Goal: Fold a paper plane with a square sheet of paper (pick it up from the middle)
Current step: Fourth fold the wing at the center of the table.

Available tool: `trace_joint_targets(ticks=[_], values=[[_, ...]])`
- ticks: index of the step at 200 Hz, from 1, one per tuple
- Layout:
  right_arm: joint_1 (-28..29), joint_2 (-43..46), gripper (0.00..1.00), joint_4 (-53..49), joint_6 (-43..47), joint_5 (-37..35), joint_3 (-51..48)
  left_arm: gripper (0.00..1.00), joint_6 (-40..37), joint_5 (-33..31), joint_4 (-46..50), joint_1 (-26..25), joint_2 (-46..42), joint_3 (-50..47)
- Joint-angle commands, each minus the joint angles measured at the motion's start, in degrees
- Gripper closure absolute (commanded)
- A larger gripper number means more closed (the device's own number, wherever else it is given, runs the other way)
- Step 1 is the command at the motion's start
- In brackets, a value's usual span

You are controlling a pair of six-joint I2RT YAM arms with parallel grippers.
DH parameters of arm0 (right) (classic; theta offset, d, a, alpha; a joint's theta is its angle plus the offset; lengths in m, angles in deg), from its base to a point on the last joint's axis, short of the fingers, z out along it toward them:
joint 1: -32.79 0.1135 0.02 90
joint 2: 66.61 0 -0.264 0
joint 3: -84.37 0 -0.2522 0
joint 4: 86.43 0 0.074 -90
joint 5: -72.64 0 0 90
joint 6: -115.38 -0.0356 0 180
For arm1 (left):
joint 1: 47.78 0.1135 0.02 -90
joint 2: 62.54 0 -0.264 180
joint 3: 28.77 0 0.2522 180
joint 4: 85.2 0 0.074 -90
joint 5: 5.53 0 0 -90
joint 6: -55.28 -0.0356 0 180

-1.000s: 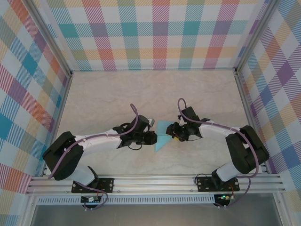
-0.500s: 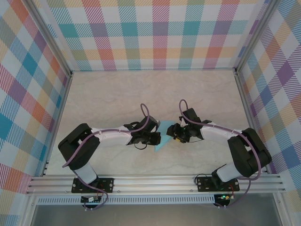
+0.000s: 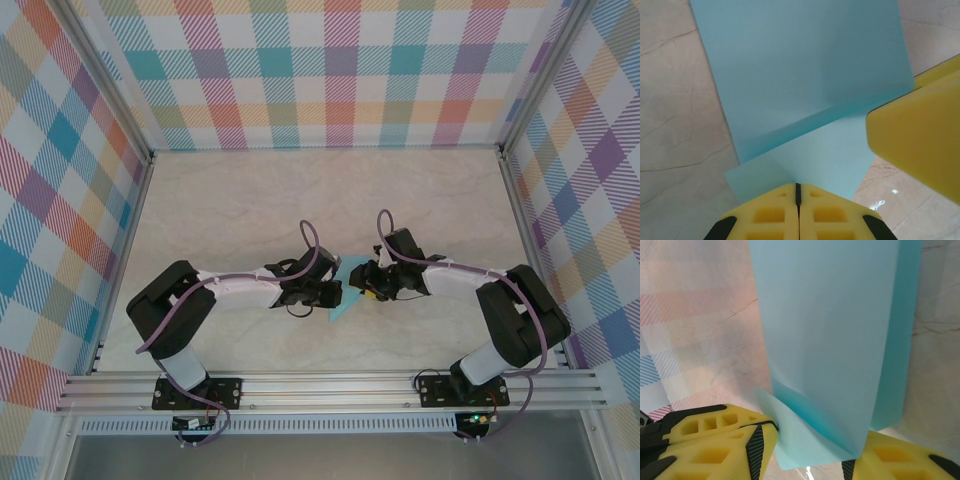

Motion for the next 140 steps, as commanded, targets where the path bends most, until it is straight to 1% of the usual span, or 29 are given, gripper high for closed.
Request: trace_joint_targets(ticks=[1,28,46,85,101,115,130,140], values=[[-0.2,-1.7,0.56,1.6,3.1,3.9,1.5,0.94,0.9,1.4,-2.4,0.2,1.0,-0.9],[-0.1,-2.0,0.59,0.7,6.3,4.7,1.7,0.93,1.6,1.3,-2.9,0.4,0.0,-1.8],[-0.1,-3.0,0.64,-1.1,8.5,4.7,2.7,0.92,1.9,1.1,-3.2,0.4,-1.2,-2.7],[-0.1,-4.8,0.74,-3.5,10.6,4.8,4.4,0.85,2.4,0.8,-3.0,0.4,-5.3,-5.4],[0.0,-5.3,0.8,-4.6,10.4,3.8,5.0,0.8,2.2,0.3,-2.7,0.4,-7.4,-6.6],[0.2,-5.4,0.84,-5.5,10.2,2.8,5.4,0.73,1.9,0.1,-2.3,0.3,-9.0,-7.4],[0.5,-5.5,0.88,-5.9,9.6,2.3,5.7,0.7,1.2,-1.0,-0.7,-0.5,-10.0,-7.5],[0.9,-5.5,0.9,-6.2,8.7,1.8,6.0,0.65,0.7,-2.3,0.3,-1.3,-10.3,-7.4]])
